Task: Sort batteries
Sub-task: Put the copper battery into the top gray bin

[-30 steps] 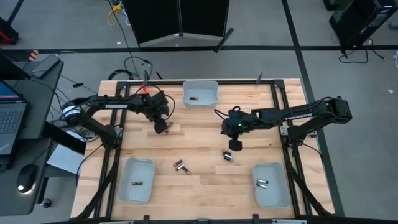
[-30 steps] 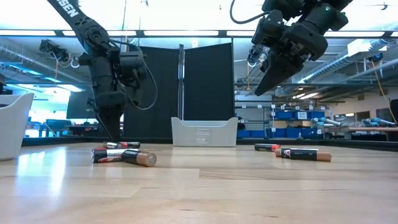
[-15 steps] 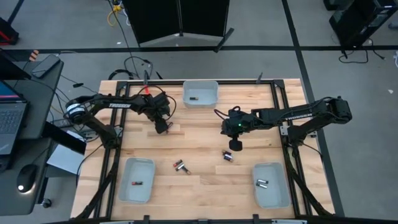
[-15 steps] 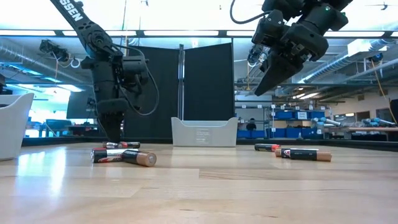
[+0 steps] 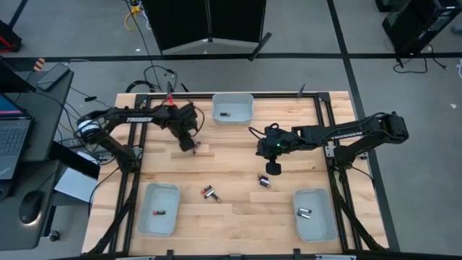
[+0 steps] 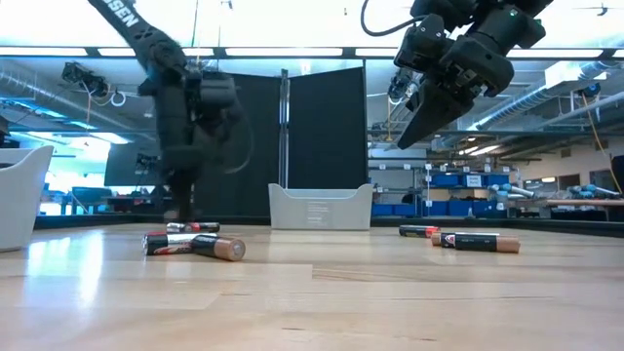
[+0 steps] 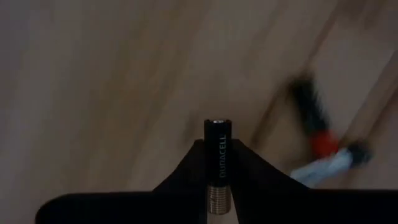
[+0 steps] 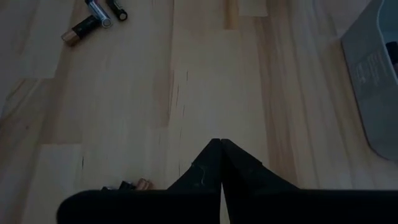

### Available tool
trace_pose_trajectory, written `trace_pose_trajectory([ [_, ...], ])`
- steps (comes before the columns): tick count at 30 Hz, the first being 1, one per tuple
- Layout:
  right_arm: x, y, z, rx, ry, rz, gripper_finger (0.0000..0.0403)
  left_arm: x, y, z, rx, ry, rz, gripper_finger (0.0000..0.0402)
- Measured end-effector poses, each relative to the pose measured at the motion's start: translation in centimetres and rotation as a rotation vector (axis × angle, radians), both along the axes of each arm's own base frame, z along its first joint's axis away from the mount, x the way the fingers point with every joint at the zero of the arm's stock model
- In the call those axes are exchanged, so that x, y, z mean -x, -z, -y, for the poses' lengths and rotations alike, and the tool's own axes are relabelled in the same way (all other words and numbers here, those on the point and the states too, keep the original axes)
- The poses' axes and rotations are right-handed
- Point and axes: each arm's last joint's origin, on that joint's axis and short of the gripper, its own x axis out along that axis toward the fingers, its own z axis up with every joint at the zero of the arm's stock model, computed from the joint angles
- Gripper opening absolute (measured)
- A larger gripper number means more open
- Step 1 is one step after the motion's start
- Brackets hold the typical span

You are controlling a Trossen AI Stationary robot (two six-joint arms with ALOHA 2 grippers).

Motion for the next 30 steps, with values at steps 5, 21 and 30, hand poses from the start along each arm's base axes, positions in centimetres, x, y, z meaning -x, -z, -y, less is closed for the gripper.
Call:
trace_pose_trajectory([
  [5, -0.1, -0.1, 0.0, 0.002, -0.001, 0.014, 0.0014, -2.2, -3.8, -1.8, -0.075, 0.032, 0.089, 0.0043],
  [21, -0.2, -0.2, 0.0, -0.003, 0.006, 0.031, 0.0014, -12.8, -11.0, -10.1, -0.176, 0.272, 0.076, 0.0043],
  [30, -0.2, -0.2, 0.0, -0.006, 0.008, 0.032, 0.0014, -16.7, -6.8, -12.5, -0.108, 0.307, 0.001, 0.0043],
])
